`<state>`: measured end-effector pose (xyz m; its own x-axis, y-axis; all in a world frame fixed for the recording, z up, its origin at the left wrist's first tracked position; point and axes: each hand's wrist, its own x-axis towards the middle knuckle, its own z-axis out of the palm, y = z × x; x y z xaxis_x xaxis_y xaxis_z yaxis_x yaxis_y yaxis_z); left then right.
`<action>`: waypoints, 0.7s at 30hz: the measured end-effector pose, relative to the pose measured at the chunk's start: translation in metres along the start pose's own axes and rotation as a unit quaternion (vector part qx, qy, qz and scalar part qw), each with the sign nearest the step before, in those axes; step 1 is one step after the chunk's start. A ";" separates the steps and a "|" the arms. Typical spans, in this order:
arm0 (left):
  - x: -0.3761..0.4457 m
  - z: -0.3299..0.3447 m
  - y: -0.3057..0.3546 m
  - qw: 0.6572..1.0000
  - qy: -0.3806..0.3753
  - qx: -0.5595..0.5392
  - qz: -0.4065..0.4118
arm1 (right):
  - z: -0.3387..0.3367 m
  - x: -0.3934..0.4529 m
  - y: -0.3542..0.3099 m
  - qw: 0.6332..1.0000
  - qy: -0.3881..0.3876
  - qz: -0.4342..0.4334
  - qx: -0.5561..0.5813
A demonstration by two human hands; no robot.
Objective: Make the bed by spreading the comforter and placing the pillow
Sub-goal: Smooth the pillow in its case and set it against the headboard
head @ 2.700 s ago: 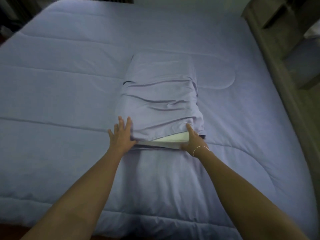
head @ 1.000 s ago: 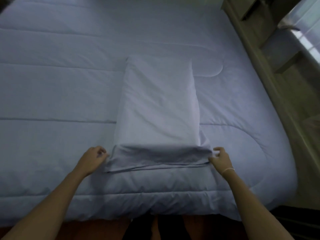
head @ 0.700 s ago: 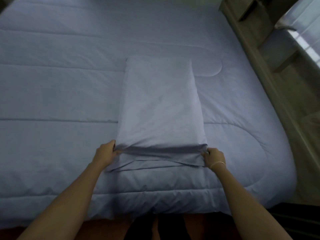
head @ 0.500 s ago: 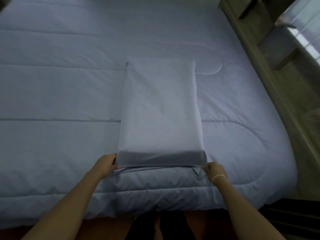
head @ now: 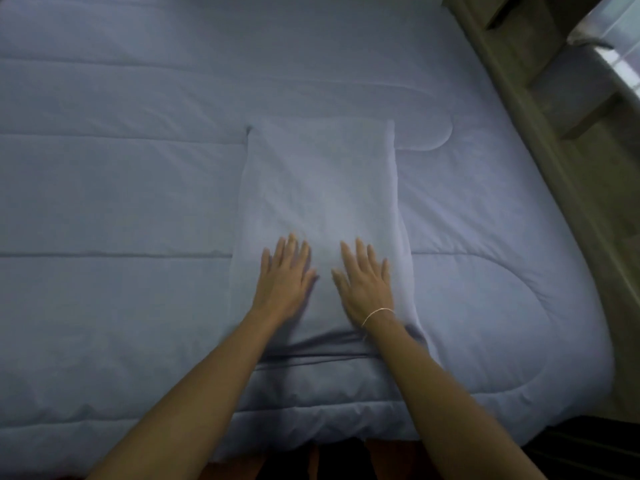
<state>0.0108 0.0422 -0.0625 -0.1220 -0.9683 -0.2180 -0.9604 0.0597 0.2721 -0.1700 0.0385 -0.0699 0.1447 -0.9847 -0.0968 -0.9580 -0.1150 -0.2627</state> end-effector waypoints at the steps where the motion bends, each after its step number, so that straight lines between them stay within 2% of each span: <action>1: -0.002 0.012 -0.004 1.000 -0.015 0.018 -0.010 | 0.004 0.001 0.008 1.000 -0.020 0.001 -0.020; 4: -0.018 0.032 -0.025 0.998 0.020 0.030 -0.056 | 0.003 0.002 0.050 0.997 -0.001 0.047 -0.061; 6: -0.021 0.030 -0.033 0.990 0.059 0.001 -0.127 | -0.008 0.011 0.074 0.993 0.005 0.116 -0.032; 8: -0.006 0.023 -0.025 0.984 0.097 -0.019 -0.146 | -0.019 0.032 0.080 0.990 0.029 0.141 -0.005; 10: 0.029 0.017 -0.001 0.989 0.128 -0.019 -0.064 | -0.024 0.066 0.067 0.996 0.044 0.076 0.000; 12: 0.075 0.015 0.029 0.992 0.125 0.003 0.024 | -0.018 0.107 0.045 1.000 0.009 -0.017 -0.006; 14: 0.119 0.018 0.038 0.993 0.097 0.038 0.053 | -0.009 0.142 0.038 0.995 -0.034 -0.080 -0.046; 15: 0.139 0.018 0.028 0.995 0.079 0.053 0.037 | -0.007 0.163 0.047 0.995 -0.038 -0.075 -0.061; 17: 0.167 0.014 -0.011 0.994 0.074 0.060 -0.045 | -0.009 0.200 0.078 0.997 -0.030 -0.005 -0.066; 19: 0.180 0.002 -0.056 0.982 0.104 0.061 -0.148 | -0.021 0.228 0.111 0.995 -0.026 0.097 -0.028; 21: 0.188 -0.014 -0.088 0.965 0.127 0.039 -0.228 | -0.038 0.248 0.127 0.989 0.015 0.144 -0.008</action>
<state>0.0762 -0.1485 -0.1141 0.3728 -0.9260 -0.0594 -0.9172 -0.3775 0.1277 -0.2650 -0.2252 -0.0909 -0.1415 -0.9804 -0.1370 -0.9623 0.1687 -0.2132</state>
